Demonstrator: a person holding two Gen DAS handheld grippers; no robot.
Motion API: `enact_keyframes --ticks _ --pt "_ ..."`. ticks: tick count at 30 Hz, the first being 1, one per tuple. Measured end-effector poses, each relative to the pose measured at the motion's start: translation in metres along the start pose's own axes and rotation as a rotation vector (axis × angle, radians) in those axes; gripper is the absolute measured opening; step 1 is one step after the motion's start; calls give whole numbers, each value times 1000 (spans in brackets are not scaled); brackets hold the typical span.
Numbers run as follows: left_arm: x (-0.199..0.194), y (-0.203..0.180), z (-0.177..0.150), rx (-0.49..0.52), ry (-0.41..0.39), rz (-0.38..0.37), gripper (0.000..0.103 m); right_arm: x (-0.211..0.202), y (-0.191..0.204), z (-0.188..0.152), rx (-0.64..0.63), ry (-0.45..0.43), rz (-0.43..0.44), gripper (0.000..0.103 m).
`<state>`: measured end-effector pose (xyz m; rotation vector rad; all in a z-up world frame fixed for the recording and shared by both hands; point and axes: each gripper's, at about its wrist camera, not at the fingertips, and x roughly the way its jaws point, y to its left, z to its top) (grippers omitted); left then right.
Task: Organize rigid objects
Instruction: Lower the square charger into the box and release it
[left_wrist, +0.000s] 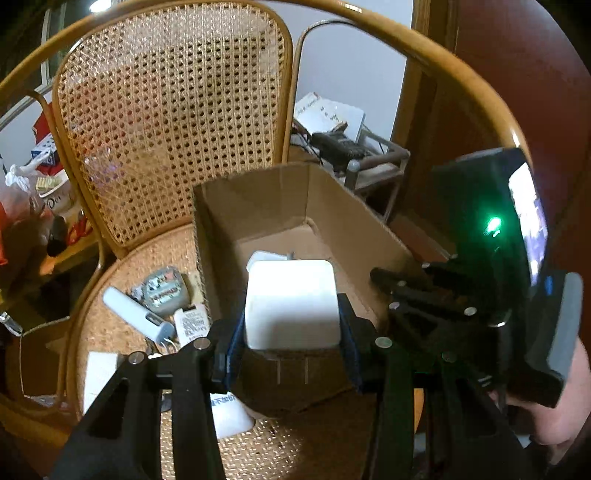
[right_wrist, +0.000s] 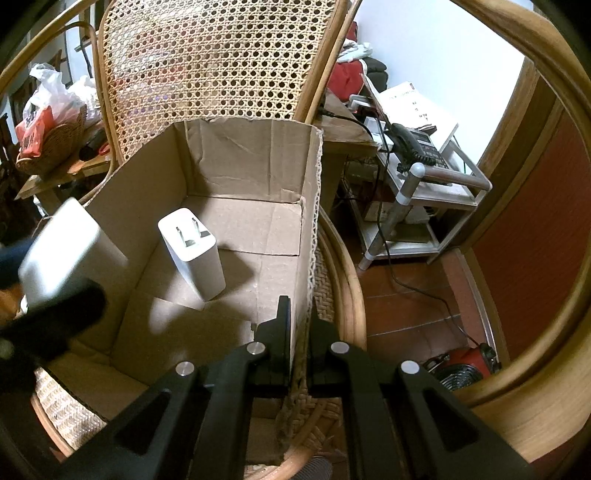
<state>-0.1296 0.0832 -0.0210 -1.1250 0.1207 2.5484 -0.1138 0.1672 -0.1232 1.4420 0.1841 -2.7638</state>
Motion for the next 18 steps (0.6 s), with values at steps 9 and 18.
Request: enact_keyframes --ticks 9,18 --pt "9 0 -4 -7 16 15 43 4 -2 3 22 19 27 10" --pt "8 3 -1 -19 17 17 48 3 -5 0 33 4 37 8"
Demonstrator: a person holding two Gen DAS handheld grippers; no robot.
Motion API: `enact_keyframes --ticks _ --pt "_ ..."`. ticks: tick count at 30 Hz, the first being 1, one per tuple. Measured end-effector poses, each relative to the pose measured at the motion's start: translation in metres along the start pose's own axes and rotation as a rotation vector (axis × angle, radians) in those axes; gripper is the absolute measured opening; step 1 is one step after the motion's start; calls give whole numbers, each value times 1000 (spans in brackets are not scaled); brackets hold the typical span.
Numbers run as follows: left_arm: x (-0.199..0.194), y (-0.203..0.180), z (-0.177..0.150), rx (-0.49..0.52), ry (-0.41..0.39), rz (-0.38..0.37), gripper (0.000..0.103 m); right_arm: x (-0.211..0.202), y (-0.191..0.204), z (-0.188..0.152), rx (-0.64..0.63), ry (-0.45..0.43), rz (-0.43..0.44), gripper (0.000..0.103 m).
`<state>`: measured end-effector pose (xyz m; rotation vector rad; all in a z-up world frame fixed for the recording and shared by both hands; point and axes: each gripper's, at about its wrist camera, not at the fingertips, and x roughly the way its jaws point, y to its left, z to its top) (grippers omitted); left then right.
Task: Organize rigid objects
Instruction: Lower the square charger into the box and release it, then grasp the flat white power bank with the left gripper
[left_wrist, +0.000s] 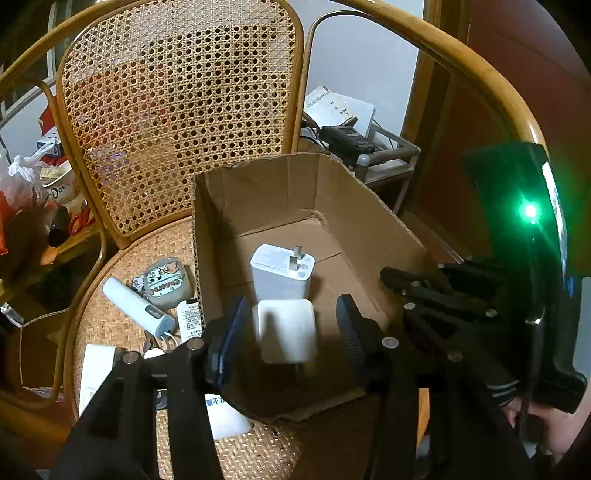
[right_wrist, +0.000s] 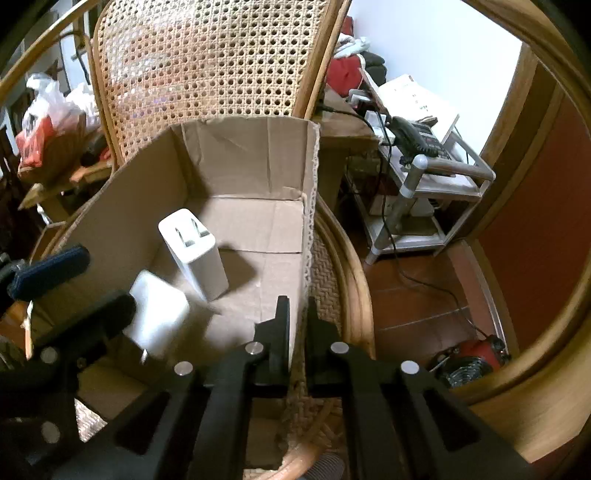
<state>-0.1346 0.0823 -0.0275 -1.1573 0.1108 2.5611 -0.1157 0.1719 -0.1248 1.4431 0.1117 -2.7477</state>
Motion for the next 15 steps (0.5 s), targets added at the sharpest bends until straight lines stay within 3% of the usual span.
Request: enact_keyframes --ticks 2,4,8,9,11,15 --pt "-4 1 0 -4 -6 -9 49 -1 0 0 4 -5 0 7" --pt "-10 1 0 4 -21 18 57 0 -1 -1 0 -8 -4 6" --pt "-24 7 0 2 -45 -14 70 -2 -1 -2 -6 -19 -5 5" --pt "-28 10 0 4 -55 5 76 -2 -1 -2 -6 -18 -8 5" --pt "-42 21 -1 0 -96 42 79 -2 -1 -2 -4 -19 -7 5" --pt "-56 51 -8 -18 -103 87 85 -1 -2 -4 11 -30 -11 5"
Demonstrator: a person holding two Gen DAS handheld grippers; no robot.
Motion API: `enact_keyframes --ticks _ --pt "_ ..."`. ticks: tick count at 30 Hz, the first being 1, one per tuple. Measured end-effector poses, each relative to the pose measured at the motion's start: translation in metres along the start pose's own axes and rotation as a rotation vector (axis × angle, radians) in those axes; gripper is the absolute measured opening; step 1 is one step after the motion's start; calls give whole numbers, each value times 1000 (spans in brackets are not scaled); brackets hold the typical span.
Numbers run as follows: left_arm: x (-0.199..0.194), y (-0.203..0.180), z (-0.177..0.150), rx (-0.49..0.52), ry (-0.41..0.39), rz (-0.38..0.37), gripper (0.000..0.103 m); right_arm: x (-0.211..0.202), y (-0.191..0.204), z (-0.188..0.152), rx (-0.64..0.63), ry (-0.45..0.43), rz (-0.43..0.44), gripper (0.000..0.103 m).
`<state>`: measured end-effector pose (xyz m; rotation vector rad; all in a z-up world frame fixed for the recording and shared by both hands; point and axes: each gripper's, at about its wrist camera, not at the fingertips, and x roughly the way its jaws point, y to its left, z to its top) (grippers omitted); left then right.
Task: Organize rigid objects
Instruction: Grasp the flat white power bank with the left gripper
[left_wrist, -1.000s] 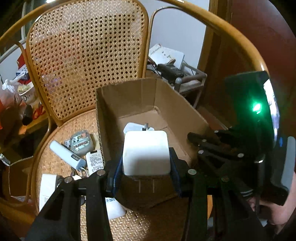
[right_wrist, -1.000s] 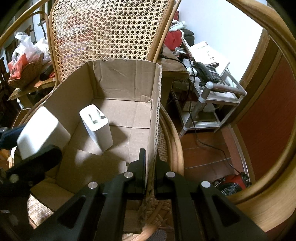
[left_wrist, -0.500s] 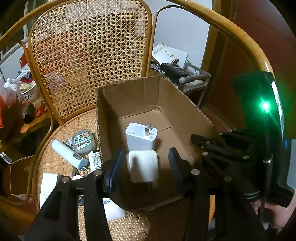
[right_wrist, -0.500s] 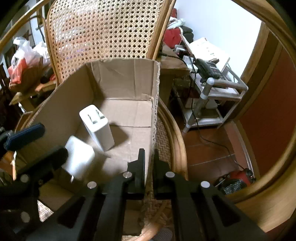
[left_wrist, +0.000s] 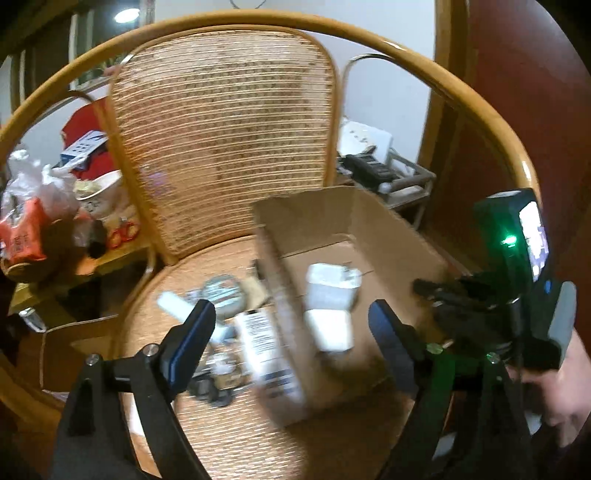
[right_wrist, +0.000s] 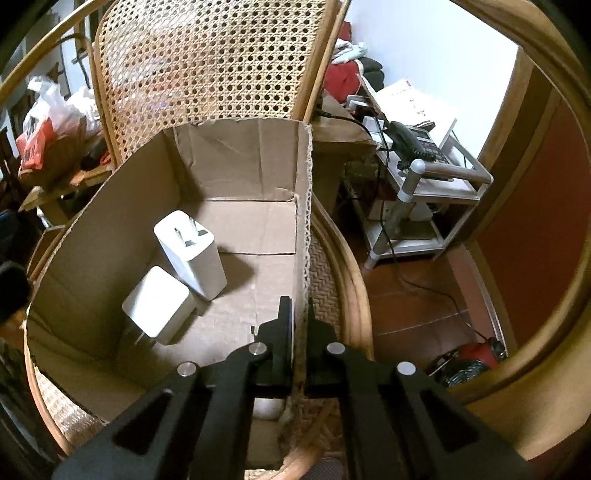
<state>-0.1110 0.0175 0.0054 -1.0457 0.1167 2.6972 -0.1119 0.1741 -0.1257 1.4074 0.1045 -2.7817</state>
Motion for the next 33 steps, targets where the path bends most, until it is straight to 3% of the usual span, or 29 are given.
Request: enact_keyframes --ticks 4,11,20,28,31,33 --pt "3 44 -19 -30 45 68 85 1 0 1 4 8 1 5" --pt "26 103 -67 -74 171 122 84 3 0 4 -8 43 -1 6" --pt "57 114 -89 -35 278 167 83 1 0 2 -21 41 3 5" --pt "73 120 -93 -88 310 109 81 0 -1 3 -25 40 3 6" --pt "73 124 -95 -130 311 78 74 0 -1 2 -23 40 3 6" --pt "70 124 -94 -124 298 89 48 0 -2 2 -23 40 4 6"
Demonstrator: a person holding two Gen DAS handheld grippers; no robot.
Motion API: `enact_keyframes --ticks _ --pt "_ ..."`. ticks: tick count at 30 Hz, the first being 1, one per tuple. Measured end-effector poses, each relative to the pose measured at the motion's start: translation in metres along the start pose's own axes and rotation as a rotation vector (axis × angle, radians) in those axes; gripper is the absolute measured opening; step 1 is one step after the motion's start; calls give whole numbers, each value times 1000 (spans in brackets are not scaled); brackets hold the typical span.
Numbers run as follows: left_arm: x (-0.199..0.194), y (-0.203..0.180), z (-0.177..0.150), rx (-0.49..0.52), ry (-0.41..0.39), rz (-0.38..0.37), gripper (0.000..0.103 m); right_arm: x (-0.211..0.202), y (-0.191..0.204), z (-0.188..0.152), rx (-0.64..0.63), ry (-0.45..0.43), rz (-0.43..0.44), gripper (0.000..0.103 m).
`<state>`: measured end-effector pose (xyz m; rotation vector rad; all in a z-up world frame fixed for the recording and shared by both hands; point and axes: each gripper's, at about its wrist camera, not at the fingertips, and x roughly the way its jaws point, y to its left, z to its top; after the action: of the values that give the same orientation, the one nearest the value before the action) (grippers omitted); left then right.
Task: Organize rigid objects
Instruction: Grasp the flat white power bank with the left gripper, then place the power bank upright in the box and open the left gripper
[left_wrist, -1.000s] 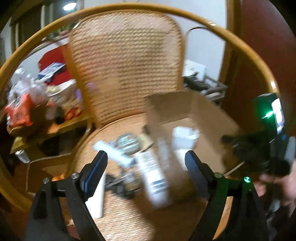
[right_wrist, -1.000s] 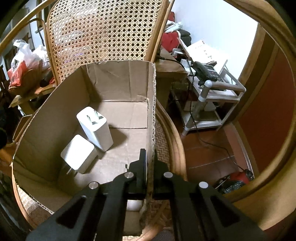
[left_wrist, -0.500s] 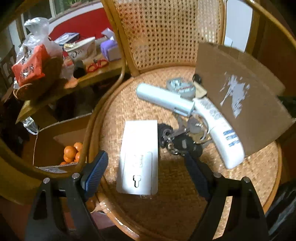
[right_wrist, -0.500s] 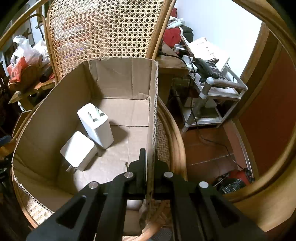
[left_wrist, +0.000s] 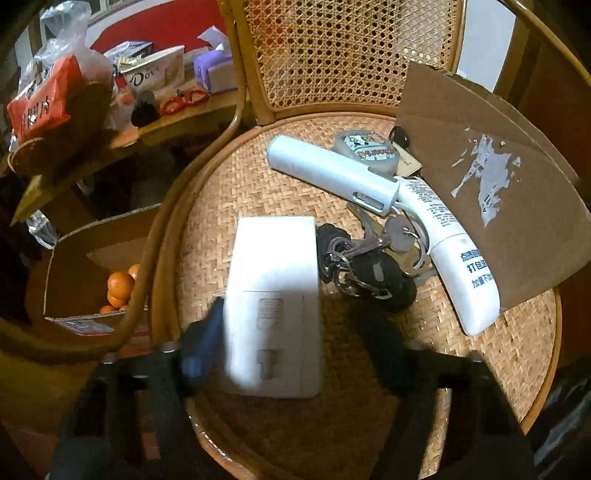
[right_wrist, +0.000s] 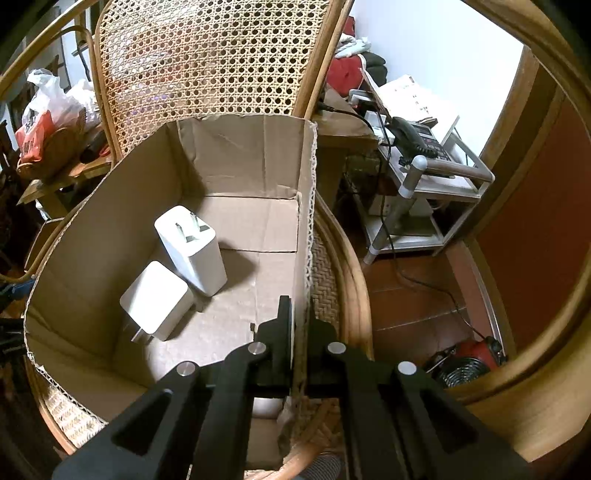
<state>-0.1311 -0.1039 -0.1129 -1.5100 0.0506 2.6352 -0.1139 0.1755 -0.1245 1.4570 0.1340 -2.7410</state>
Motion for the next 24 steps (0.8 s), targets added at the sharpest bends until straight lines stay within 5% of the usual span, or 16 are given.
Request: enact_keyframes --ticks 6,14,24 --pt "-3 3 0 -23 2 -9 47 0 0 0 -1 0 0 6" --pt "-43 0 21 -28 -96 -11 46 0 0 1 -3 1 -1 6" --pt "-92 -60 65 44 -202 -122 46 0 0 1 -2 0 -1 6"
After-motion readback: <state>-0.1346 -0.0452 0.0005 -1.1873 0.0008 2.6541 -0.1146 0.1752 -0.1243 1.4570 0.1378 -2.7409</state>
